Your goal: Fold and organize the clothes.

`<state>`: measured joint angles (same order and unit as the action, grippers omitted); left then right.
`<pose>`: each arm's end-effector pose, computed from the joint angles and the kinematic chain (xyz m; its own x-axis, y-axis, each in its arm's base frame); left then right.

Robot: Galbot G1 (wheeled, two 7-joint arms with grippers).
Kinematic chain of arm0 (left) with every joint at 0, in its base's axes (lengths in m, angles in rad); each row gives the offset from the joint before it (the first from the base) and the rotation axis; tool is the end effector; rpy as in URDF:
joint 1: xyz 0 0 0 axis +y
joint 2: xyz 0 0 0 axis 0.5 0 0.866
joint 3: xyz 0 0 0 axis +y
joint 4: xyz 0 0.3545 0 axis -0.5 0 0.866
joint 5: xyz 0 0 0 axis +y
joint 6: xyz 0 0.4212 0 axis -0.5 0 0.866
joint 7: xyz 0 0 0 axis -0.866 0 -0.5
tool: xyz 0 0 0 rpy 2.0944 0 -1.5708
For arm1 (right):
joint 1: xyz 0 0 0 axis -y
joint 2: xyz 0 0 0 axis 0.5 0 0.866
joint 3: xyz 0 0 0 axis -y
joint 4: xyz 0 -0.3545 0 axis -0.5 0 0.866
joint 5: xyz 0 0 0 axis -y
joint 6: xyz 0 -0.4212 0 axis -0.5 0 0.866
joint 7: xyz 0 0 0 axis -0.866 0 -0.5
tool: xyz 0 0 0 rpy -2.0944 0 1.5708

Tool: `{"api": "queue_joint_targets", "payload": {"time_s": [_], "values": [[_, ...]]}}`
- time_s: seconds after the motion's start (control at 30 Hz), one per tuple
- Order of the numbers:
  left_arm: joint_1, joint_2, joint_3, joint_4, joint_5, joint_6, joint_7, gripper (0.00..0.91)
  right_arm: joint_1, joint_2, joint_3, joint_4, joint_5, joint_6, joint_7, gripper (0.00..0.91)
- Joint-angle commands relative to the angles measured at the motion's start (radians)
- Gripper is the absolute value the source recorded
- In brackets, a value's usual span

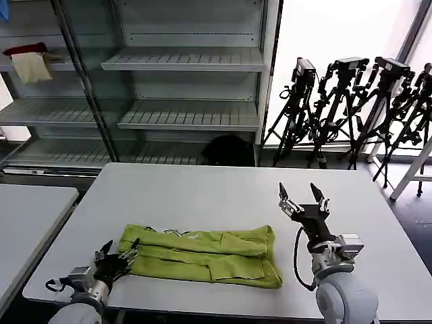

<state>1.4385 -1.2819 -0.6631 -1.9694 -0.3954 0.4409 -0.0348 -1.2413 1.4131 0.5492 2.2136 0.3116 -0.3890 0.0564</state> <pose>0.2914 0.1062 -0.3017 -0.9160 -0.0136 0.4010 -0.0419 0.9972 -0.0620 0.3115 -0.0246 -0.1625 -0.9957 -0.0767 -0.0513 -0.0826 0.9888 0.1243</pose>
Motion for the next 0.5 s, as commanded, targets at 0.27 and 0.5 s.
{"api": "queue_joint_targets", "payload": {"time_s": [0.27,0.5], "values": [[0.016,-0.037,0.02,0.023,0.007,-0.026,0.011,0.0,0.033,-0.001,0.047,-0.048,0.014,-0.014,0.032,0.907],[0.02,-0.045,0.027,0.018,0.007,-0.045,0.015,0.0,0.025,-0.008,0.065,-0.104,-0.052,-0.016,0.037,0.907]]}}
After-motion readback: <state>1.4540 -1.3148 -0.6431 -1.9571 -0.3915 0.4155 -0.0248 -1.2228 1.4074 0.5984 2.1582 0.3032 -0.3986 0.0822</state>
